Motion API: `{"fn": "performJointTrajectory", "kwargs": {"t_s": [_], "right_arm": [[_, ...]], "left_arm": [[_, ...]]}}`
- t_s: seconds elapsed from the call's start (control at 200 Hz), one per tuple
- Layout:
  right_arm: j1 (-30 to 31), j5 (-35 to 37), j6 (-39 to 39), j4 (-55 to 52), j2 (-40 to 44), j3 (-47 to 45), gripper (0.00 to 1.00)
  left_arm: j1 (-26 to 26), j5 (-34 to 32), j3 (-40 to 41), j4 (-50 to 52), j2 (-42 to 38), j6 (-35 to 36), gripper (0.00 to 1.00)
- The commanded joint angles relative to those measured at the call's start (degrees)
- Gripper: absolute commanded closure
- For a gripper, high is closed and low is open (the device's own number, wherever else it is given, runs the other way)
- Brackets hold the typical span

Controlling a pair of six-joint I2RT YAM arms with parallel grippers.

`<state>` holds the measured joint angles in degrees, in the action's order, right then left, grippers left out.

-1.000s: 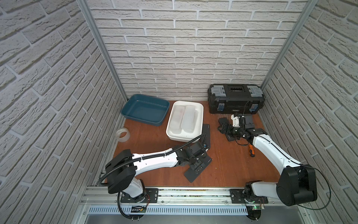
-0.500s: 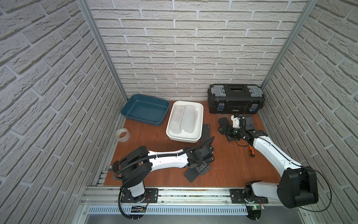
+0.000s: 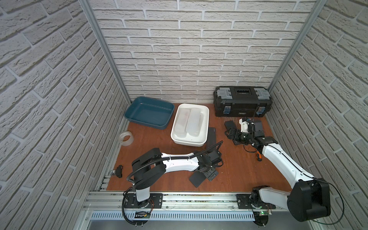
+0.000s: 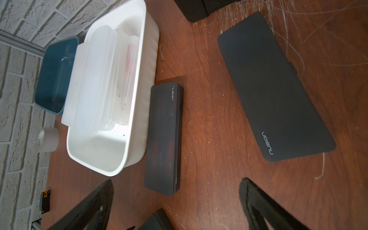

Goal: Place the pencil cases by color into the storage box
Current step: Adjust the pencil case at the center of the board.

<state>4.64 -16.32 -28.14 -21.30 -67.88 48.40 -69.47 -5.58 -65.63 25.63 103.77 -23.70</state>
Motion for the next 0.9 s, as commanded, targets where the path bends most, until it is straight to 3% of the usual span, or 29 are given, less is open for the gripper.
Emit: {"fn": "performJointTrajectory", "kwargs": {"t_s": [0.0, 0.155, 0.41, 0.895], "right_arm": [[0.0, 1.0, -0.3, 1.9, 3.7, -0.2, 0.01], [0.0, 1.8, 0.4, 0.0, 6.6, 0.8, 0.01], [0.0, 2.2, 0.6, -0.9, 8.5, 0.5, 0.01], [0.1, 2.1, 0.6, -0.8, 8.2, 0.0, 0.02]], "left_arm": [[0.7, 1.1, -0.8, 0.3, 1.3, -1.5, 0.02], [1.6, 2.5, -0.6, -0.7, 2.7, -1.7, 0.04], [4.5, 3.8, 2.0, -1.0, 2.0, 0.1, 0.18], [12.3, 2.5, 8.3, -0.8, -4.5, 3.7, 0.16]]}}
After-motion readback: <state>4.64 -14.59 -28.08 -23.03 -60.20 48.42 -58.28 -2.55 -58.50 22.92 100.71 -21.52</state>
